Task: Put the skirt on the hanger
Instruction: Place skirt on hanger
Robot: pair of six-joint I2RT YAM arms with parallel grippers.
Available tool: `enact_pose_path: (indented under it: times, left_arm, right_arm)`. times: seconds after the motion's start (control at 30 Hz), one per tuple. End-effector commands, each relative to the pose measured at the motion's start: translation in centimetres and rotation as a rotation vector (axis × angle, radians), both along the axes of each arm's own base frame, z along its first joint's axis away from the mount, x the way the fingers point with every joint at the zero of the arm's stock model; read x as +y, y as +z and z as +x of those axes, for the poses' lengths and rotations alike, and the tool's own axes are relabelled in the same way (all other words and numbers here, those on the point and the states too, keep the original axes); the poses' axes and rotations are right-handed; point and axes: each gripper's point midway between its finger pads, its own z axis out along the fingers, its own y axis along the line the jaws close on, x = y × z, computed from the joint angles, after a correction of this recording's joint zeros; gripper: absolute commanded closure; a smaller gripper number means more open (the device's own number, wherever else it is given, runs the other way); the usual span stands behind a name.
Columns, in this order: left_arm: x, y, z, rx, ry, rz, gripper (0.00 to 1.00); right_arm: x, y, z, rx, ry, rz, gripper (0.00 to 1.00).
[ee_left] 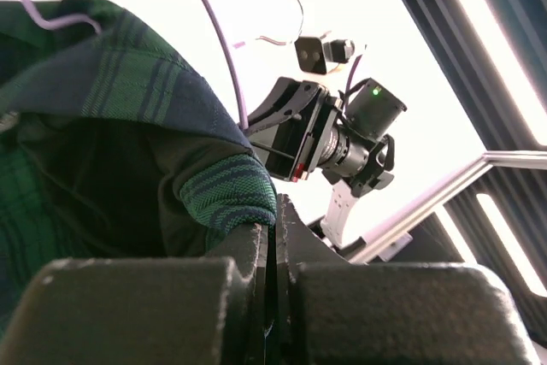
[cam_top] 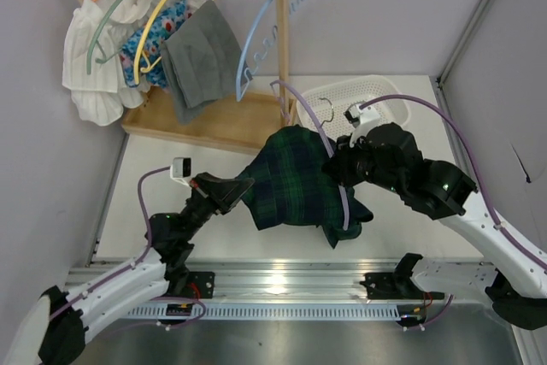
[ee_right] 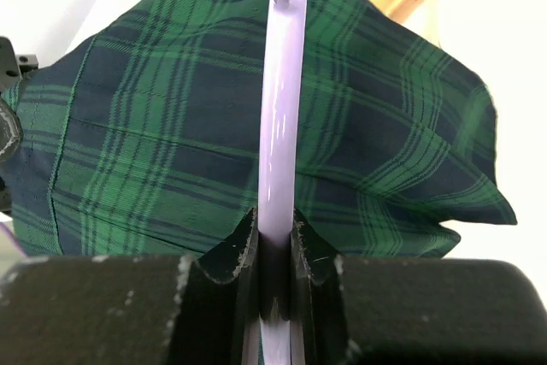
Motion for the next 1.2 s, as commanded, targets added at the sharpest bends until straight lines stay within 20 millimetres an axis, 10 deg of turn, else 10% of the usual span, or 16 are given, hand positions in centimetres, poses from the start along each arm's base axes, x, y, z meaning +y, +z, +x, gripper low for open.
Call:
enact_pose_path:
  times: [0.0, 0.5, 1.17]
  left_arm:
    - [2.4, 2.2, 0.3, -0.074, 0.135, -0.020, 1.00]
    - [3.4, -0.5, 0.9, 0.022, 0.190, 0.048, 1.00]
    - [7.2, 3.2, -0.4, -0.049, 0.353, 0.092, 1.00]
  right_arm:
    - [-2.0, 3.3, 1.7, -0.123, -0.113, 0.057, 1.00]
    - [-4.1, 2.8, 2.9, -0.124, -0.229, 0.010, 1.00]
    - [-5.5, -0.7, 3.4, -0.065, -0.287, -0.082, 1.00]
